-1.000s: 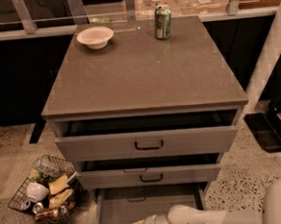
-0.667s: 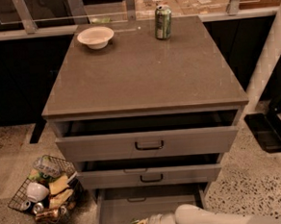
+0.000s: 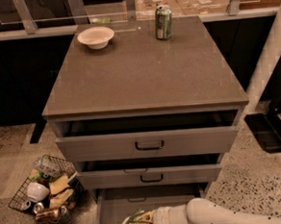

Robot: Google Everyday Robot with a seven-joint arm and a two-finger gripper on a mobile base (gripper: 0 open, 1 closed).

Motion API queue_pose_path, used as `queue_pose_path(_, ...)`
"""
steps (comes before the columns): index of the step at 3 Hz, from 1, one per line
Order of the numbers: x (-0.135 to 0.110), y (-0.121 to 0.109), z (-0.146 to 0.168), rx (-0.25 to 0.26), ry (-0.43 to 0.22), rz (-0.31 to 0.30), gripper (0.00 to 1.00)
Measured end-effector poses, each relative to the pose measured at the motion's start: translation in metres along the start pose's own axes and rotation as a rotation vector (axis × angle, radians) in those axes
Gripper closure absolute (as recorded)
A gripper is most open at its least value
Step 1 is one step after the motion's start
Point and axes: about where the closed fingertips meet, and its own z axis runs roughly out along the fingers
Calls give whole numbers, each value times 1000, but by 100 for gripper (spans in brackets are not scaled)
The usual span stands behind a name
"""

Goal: Pick green jalapeno chip bag from bottom drawer and place on counter

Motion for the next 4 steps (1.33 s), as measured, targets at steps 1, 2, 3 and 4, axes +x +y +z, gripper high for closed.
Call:
queue_pose_path(1,-25,-10,-40,40,11,-25,100)
queue_pose_path(2,-25,-10,-40,39,11,-25,100)
queue_pose_path(3,-47,-14,-44,27,4,-44,100)
queue_pose_path(4,-86,-17,-69,31,1,-71,100)
